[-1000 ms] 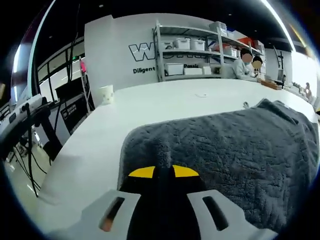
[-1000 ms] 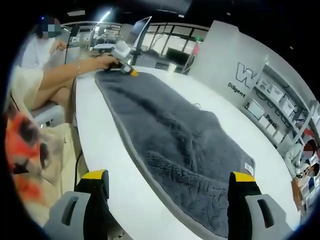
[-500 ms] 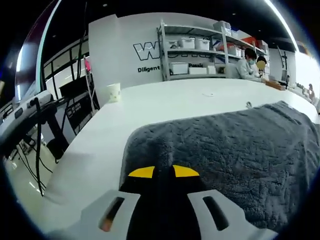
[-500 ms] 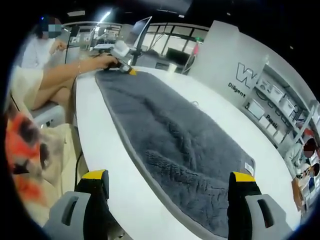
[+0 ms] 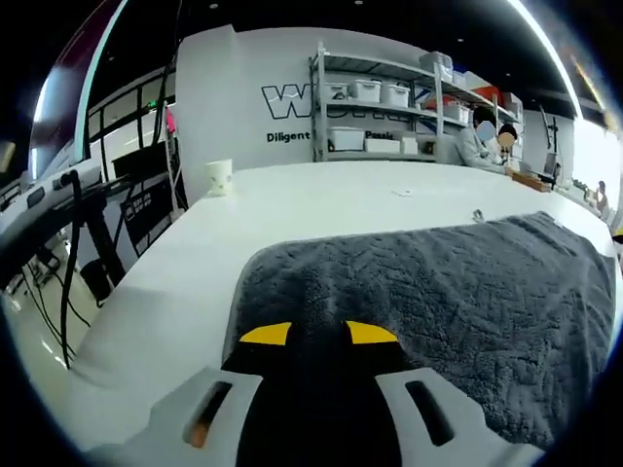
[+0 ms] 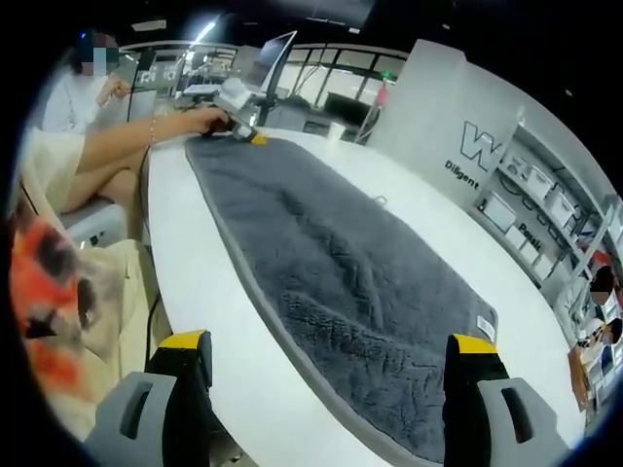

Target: Open the folded towel by lifting each exposed corner and separating the folded layers until the towel lies flat within the target outline without major curled edges

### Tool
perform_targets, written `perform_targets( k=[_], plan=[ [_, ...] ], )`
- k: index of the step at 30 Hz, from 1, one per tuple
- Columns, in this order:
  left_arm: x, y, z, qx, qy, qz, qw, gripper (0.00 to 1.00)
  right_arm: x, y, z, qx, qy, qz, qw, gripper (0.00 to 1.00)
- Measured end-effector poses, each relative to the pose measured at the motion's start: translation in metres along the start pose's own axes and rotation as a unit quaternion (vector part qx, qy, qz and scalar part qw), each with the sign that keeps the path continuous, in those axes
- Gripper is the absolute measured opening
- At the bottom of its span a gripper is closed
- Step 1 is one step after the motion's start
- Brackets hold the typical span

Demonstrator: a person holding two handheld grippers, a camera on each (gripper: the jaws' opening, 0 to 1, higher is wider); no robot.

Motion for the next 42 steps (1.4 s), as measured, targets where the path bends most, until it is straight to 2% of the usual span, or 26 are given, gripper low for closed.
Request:
perform_targets(
  k=[2,4,6,9,12,15,17,19,25,28,32,34,37,42],
  plan=[
    [-0.002,0.000,-0.004,-0.031,0.023,-0.010,0.9992,0.34,0.001,0.000,0.000,0.001,0.000,0.001,1.0000,0.99],
    [-0.004,-0.002,-0.010,-0.073,0.056,-0.018,0.9956,0.52,0.001,0.000,0.000,0.001,-0.001,0.002,1.0000,0.99],
    [-0.007,-0.004,-0.014,-0.082,0.066,-0.022,0.9942,0.62,0.001,0.000,-0.001,0.002,-0.001,0.001,1.0000,0.99],
    [-0.017,-0.009,-0.024,-0.061,0.066,-0.024,0.9957,0.66,0.000,0.001,-0.001,0.004,0.000,0.002,1.0000,0.99],
    [-0.026,-0.009,-0.033,-0.066,0.096,-0.016,0.9931,0.68,0.001,0.001,-0.001,0.005,-0.001,0.003,1.0000,0.99],
    [-0.036,-0.008,-0.042,-0.067,0.117,-0.006,0.9909,0.78,0.001,0.002,-0.001,0.004,-0.001,0.005,1.0000,0.99],
    [-0.042,-0.005,-0.048,-0.057,0.128,0.008,0.9901,0.89,0.001,0.002,-0.002,0.005,-0.001,0.005,1.0000,0.99],
    [-0.051,0.001,-0.058,-0.029,0.154,0.022,0.9873,0.95,0.000,0.001,-0.002,0.006,0.000,0.004,1.0000,0.99],
    [-0.080,0.009,-0.074,-0.005,0.182,0.015,0.9831,0.99,0.002,-0.002,0.000,0.003,-0.003,0.004,1.0000,0.99],
    [-0.103,0.008,-0.087,-0.022,0.219,-0.005,0.9755,1.00,0.004,-0.002,0.002,0.001,-0.005,0.007,1.0000,0.99],
    [-0.125,0.008,-0.094,-0.031,0.218,-0.023,0.9752,1.00,0.005,-0.003,0.002,0.003,-0.006,0.009,0.9999,0.99],
    [-0.131,0.010,-0.097,-0.027,0.214,-0.021,0.9763,1.00,0.004,-0.002,0.002,0.003,-0.006,0.009,0.9999,0.99],
    [-0.146,0.018,-0.102,0.008,0.204,0.002,0.9789,1.00,0.002,-0.001,0.002,0.003,-0.005,0.007,1.0000,0.99],
    [-0.165,0.020,-0.102,0.032,0.189,-0.008,0.9814,1.00,-0.003,0.001,-0.002,0.013,0.003,0.001,0.9999,0.99]
  ],
)
Point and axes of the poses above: the point that each gripper's makers call its tool centre point, and the gripper's own axes: x roughly forward along the fingers, z roughly to its left, y roughly out of its underside, the point moved 9 cm from there along -x, roughly backward along the fingers, and after that the axes turned 3 degrees about -y, right-handed, at the moved point
